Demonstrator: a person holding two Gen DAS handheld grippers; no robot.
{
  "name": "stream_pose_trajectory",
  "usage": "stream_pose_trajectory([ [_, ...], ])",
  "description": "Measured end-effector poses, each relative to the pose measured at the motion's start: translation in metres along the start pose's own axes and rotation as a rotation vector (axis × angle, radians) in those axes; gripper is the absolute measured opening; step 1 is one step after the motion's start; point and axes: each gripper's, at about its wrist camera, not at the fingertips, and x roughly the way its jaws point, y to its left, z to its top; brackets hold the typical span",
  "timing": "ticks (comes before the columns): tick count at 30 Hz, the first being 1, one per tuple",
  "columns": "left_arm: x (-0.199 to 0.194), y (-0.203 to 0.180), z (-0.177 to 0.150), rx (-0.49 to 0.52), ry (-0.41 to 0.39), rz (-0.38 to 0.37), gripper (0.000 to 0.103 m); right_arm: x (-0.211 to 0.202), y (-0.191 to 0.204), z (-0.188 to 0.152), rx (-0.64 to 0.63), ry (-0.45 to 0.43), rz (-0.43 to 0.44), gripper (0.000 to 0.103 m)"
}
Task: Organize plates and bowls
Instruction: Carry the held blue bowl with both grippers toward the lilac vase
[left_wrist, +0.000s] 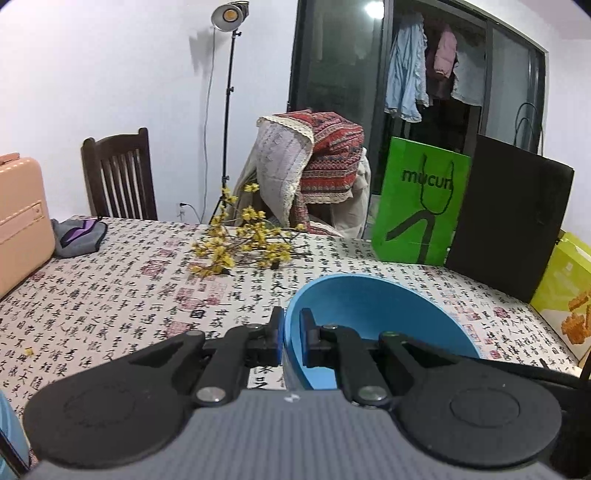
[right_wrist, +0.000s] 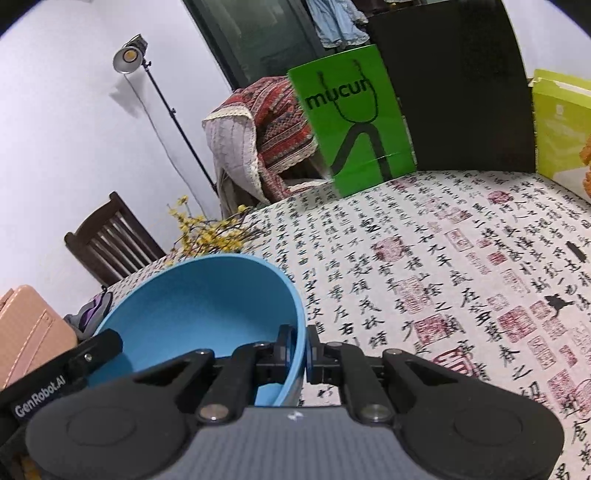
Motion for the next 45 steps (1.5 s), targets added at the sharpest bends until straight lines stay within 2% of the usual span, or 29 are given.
stream_pose_trajectory([
  [10, -0.007, 0.02, 0.004, -0.017, -0.012, 0.033, 0.009, 0.003, 0.021, -0.004, -0.026, 0.011, 0.036, 0.007],
  [29, -0.021, 0.022, -0.003, -0.021, -0.024, -0.003, 0.009, -0.014, 0.025, -0.01, -0.023, -0.012, 0.008, 0.007],
  [45, -0.038, 0.067, -0.007, -0.071, -0.036, 0.046, 0.009, -0.012, 0.067, -0.029, -0.082, 0.012, 0.051, 0.007],
])
